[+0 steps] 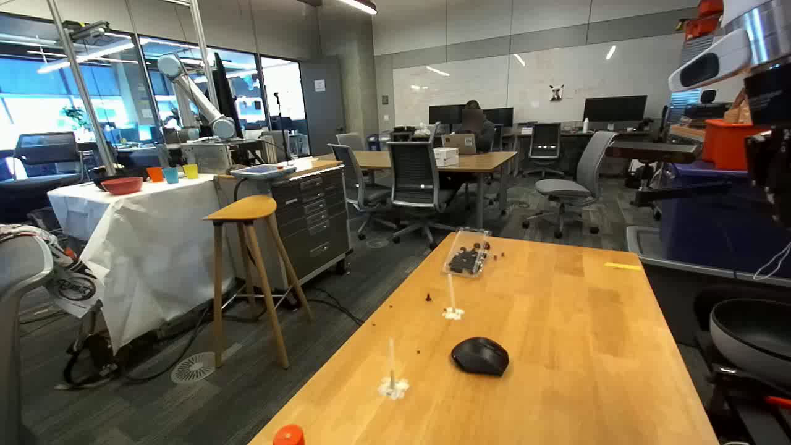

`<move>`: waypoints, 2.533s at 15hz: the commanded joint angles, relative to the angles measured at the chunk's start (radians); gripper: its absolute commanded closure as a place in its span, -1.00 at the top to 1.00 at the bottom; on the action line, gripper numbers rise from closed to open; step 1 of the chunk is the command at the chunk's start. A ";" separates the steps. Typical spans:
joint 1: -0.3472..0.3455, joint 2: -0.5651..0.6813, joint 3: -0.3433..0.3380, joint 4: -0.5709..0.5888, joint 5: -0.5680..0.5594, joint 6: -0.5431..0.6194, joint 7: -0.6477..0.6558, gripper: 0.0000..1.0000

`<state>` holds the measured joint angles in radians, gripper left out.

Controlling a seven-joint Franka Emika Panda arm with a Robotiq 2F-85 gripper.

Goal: Left click the mouse

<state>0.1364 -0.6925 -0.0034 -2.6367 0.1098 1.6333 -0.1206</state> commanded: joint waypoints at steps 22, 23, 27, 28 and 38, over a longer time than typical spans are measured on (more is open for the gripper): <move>-0.163 0.339 0.032 -0.007 -0.164 0.630 0.218 -0.72; -0.167 0.373 0.034 0.002 -0.167 0.661 0.227 -0.88; -0.176 0.515 0.039 0.054 -0.190 0.761 0.264 -1.00; -0.177 0.547 0.038 0.068 -0.201 0.778 0.275 -0.99; -0.148 0.871 -0.001 0.285 -0.377 0.839 0.416 -1.00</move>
<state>-0.0307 0.0760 0.0190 -2.4399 -0.2152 2.4642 0.2426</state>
